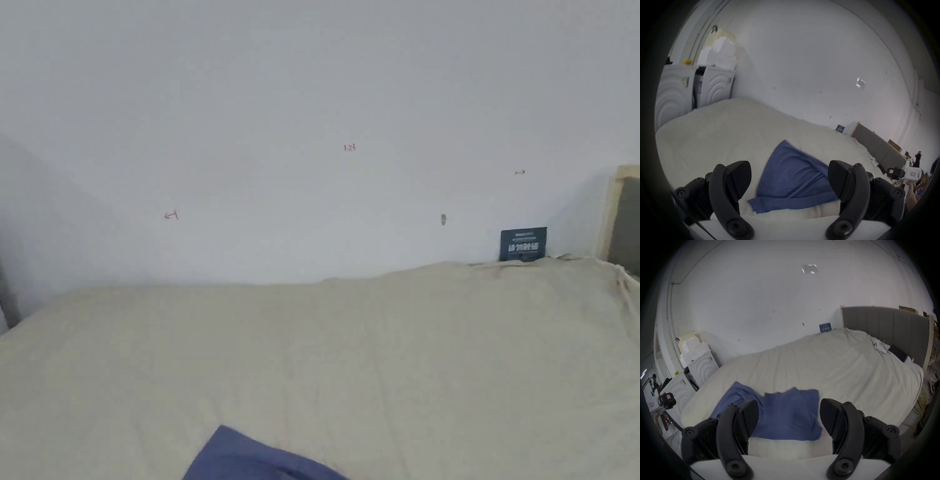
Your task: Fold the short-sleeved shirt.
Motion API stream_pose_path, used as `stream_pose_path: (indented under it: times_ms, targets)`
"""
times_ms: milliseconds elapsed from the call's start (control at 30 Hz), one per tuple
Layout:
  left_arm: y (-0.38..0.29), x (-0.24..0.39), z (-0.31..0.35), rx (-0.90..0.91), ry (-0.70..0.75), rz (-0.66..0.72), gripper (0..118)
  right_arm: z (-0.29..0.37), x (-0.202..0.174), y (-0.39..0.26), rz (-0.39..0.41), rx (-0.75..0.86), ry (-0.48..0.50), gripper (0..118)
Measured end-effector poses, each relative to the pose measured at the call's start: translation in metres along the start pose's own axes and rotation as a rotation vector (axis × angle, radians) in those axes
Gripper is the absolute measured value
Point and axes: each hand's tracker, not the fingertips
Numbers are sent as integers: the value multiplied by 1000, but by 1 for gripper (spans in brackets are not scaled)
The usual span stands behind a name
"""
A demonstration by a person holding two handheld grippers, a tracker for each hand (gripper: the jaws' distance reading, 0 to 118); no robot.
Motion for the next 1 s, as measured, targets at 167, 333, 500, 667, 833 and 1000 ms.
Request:
stream_pose_path:
  times_ms: [167, 333, 500, 667, 833, 1000]
  targets:
    - [7, 45, 5, 52, -44, -34, 100, 10, -43, 6, 96, 60, 65, 81]
    - [-3, 64, 18, 70, -31, -83, 71, 20, -62, -2, 131, 59, 96, 80]
    - [-12, 62, 33, 64, -36, -71, 29, 34, -68, -14, 153, 53, 112, 15]
    - [-21, 55, 39, 22, -38, 7, 2, 42, -65, -20, 152, 29, 85, 3]
    - [-25, 52, 33, -10, -47, 19, 0, 40, -57, -22, 97, 34, 86, 3]
    - [-27, 54, 12, -64, -67, 6, 0, 33, -53, -26, 66, 1, 113, 3]
